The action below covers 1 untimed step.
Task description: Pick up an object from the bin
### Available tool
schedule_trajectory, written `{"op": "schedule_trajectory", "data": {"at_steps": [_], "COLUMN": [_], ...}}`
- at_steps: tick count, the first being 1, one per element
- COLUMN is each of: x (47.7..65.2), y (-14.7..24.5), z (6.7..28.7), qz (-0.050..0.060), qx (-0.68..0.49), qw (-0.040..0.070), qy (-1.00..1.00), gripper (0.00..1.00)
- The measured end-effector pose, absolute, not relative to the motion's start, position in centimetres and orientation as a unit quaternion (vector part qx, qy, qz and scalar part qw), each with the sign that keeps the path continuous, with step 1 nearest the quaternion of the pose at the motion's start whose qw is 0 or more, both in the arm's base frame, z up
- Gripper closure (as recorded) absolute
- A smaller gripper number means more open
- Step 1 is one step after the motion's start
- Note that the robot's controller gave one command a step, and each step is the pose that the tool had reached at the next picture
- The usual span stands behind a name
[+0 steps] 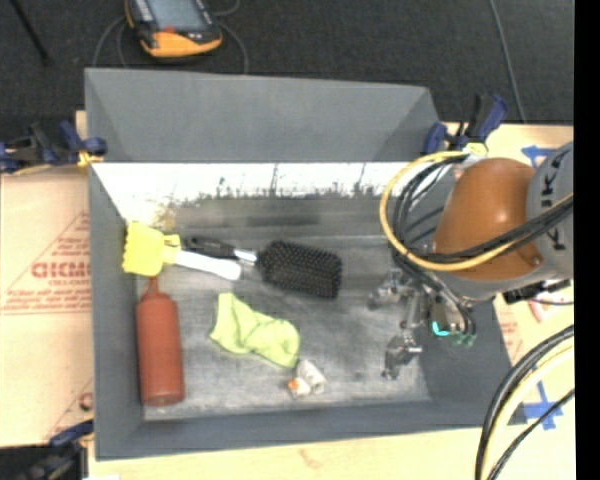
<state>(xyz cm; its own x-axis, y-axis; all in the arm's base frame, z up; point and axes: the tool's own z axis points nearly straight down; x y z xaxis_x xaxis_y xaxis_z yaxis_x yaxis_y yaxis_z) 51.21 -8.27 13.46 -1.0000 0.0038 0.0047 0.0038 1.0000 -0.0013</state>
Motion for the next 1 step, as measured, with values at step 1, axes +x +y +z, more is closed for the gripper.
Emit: {"op": "schedule_trajectory", "data": {"at_steps": [1], "x": [51.4], "y": [-8.27], "z": [13.86], "qz": [0.001], "qx": [-0.001], "qw": [-0.001], "qy": [-1.0], "gripper": [0.0]}}
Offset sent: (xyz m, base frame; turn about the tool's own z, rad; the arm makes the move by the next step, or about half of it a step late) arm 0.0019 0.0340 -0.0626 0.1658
